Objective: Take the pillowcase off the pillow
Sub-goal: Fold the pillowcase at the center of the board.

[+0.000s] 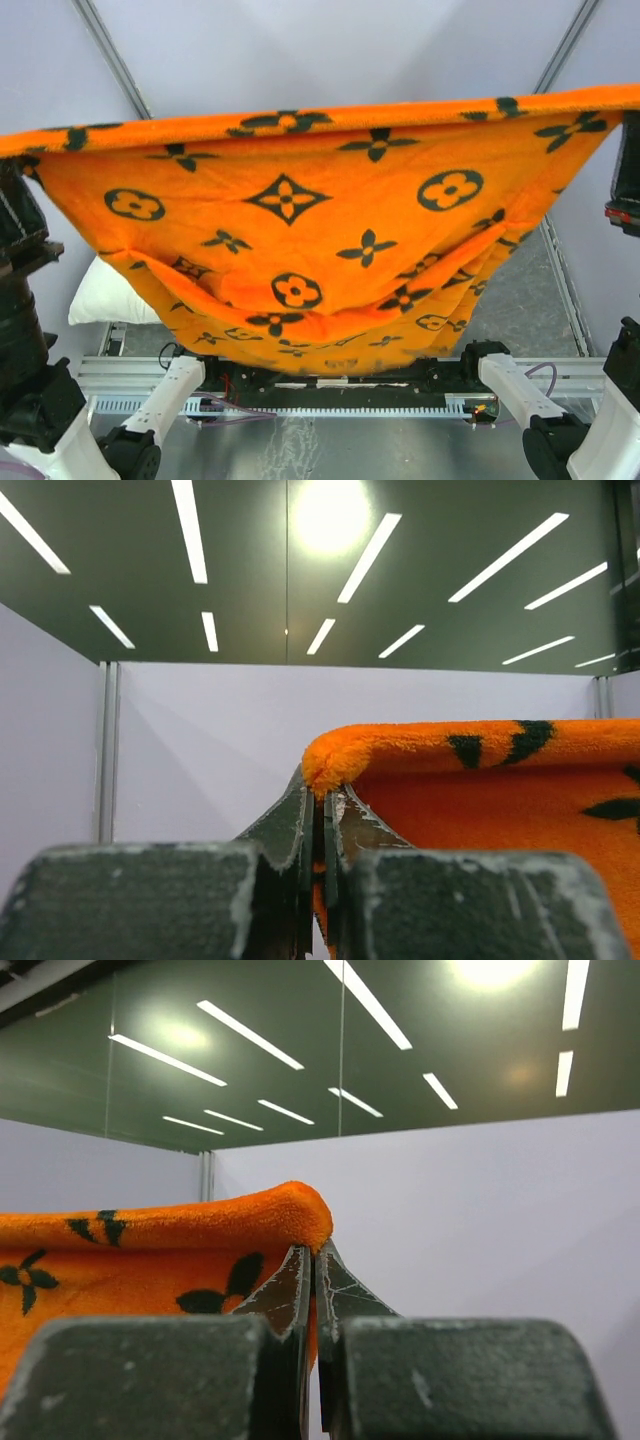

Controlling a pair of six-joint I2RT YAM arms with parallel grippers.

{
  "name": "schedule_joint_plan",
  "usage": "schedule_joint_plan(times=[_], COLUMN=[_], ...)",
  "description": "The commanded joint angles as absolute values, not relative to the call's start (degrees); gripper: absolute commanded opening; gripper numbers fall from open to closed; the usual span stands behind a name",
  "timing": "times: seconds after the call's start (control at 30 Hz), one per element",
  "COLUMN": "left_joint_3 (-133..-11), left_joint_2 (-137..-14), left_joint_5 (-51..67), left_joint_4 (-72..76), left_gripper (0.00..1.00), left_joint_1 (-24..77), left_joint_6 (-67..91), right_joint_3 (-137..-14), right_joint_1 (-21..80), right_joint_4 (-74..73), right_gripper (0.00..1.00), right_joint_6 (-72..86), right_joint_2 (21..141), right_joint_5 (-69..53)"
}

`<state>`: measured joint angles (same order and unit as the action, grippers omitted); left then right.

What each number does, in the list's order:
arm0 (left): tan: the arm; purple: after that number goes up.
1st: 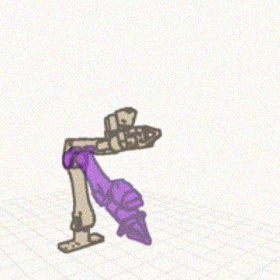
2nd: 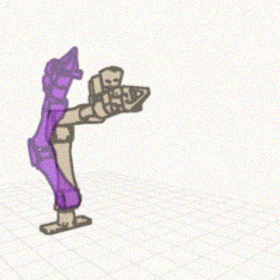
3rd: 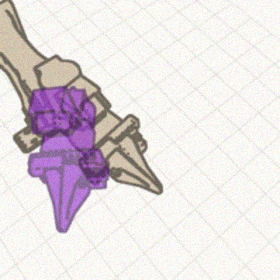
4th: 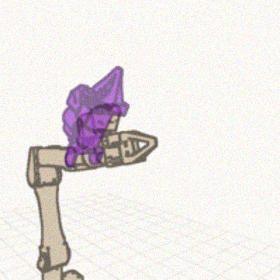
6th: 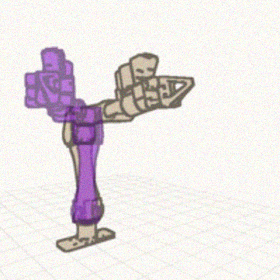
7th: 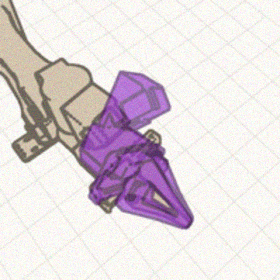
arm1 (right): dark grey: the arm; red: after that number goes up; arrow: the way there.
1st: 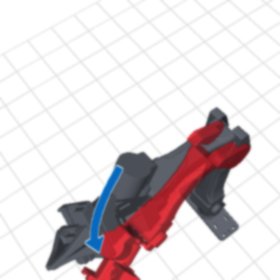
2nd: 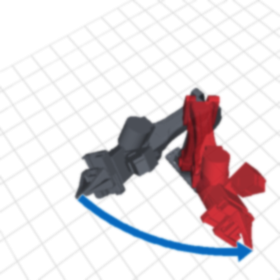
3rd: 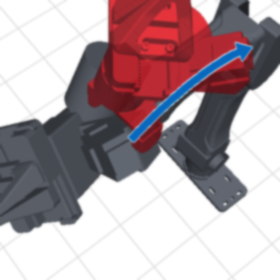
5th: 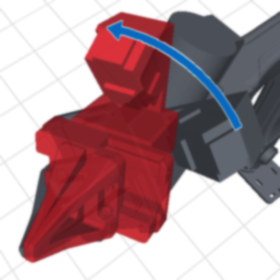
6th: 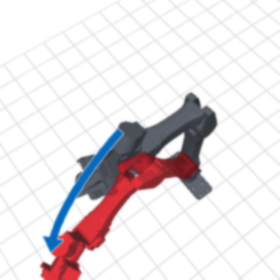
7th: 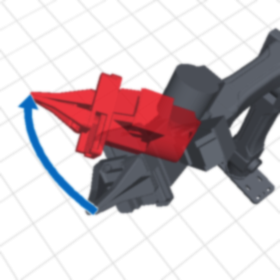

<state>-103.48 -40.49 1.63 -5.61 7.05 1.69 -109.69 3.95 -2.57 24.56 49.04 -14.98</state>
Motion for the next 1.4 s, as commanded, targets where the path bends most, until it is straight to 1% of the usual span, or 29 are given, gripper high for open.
schedule_joint_plan(times=[0.0,0.13,0.3,0.53,0.63,0.67,0.77,0.87,0.93,1.0,1.07,1.17,1.3,1.37], left_joint_3=[-106.4,-107.5,-109.3,-103.5,-102.0,-103.6,-121.5,-140.4,-145.3,-143.2,-138.8,-134.1,-129.5,-124.6], left_joint_2=[-48.0,-54.7,-67.6,-86.6,-97.1,-101.8,-118.5,-130.8,-133.6,-133.6,-129.6,-126.5,-123.8,-120.9], left_joint_5=[-9.1,-10.1,-11.1,-11.3,-9.8,-9.1,-8.3,-5.1,-4.0,-3.9,-4.2,-4.7,-4.1,-3.8], left_joint_4=[-10.2,-10.0,-9.4,-2.7,3.8,4.2,-2.6,-12.4,-12.2,-8.6,-4.5,-1.8,-3.6,-5.1], left_gripper=[0.03,0.03,0.03,0.03,0.03,0.03,0.03,0.03,0.03,0.03,0.03,0.03,0.03,0.03], left_joint_1=[8.3,8.6,8.5,7.9,6.4,5.7,4.4,4.3,4.3,4.3,4.3,4.3,4.3,4.3], left_joint_6=[-4.9,-5.6,-7.4,-7.6,-6.2,-5.2,-2.0,0.4,2.5,3.3,3.4,2.3,1.1,0.6], right_joint_3=[-109.7,-110.8,-111.3,-107.0,-109.1,-111.6,-119.8,-129.4,-134.4,-136.2,-135.1,-129.7,-120.2,-114.7], right_joint_1=[3.3,3.3,3.3,3.3,3.2,3.2,3.1,2.9,2.8,2.5,2.2,1.9,1.5,1.3], right_joint_4=[-5.2,-5.0,-3.3,1.3,1.4,0.9,-1.2,-4.4,-6.0,-6.0,-4.8,-1.2,1.5,2.3], right_gripper=[0.01,0.01,0.01,0.01,0.01,0.01,0.01,0.01,0.01,0.01,0.01,0.01,0.01,0.01], right_joint_6=[20.7,19.8,20.2,21.8,22.1,22.4,22.5,22.2,22.0,22.3,22.5,22.4,22.4,22.4], right_joint_2=[54.0,59.8,69.2,85.1,94.6,98.3,109.7,118.7,122.6,124.3,123.8,120.7,115.0,111.4], right_joint_5=[-4.7,-3.7,-3.7,-3.4,-2.9,-2.8,-3.8,-4.8,-5.3,-5.7,-6.2,-6.3,-6.8,-7.5])
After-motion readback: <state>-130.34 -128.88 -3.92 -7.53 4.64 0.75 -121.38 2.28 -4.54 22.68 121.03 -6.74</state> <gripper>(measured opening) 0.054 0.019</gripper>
